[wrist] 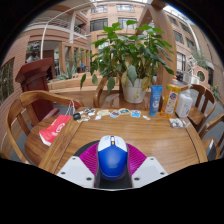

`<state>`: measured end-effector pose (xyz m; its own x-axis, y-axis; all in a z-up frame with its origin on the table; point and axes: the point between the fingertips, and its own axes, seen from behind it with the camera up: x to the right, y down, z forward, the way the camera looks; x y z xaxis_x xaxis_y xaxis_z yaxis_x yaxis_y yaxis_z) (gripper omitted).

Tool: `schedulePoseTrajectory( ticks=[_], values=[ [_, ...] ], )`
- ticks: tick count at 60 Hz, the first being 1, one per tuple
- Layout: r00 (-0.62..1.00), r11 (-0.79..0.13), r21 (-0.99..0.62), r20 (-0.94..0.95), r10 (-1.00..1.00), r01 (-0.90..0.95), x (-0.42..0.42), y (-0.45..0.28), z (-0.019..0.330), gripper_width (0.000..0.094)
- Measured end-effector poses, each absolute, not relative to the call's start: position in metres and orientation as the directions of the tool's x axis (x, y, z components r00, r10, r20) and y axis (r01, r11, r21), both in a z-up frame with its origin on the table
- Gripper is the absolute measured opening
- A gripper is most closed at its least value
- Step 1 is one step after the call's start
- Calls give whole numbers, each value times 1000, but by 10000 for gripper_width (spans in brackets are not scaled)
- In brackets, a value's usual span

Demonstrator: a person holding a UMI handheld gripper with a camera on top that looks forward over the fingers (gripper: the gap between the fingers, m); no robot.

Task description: Arrange mouse

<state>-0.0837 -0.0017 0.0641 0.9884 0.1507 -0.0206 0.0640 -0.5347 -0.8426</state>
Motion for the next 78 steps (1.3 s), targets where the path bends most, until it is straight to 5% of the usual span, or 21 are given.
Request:
schedulePoseTrajectory(
  ticks=[8,22,25,30,55,78],
  values=[
    [988,-593,-800,-9,156,87,-101,-14,14,401],
    [986,-651,-752,-12,165,100,-107,-24,-10,531],
    [988,-655,-749,-5,156,100,-105,-27,-5,613],
    [990,-637,-766,-10,140,83,-105,-36,17,875],
    [997,-506,-860,34,69,64,-88,-142,166,852],
    [996,-509,-856,68,62,90,-83,-224,184,854]
  ],
)
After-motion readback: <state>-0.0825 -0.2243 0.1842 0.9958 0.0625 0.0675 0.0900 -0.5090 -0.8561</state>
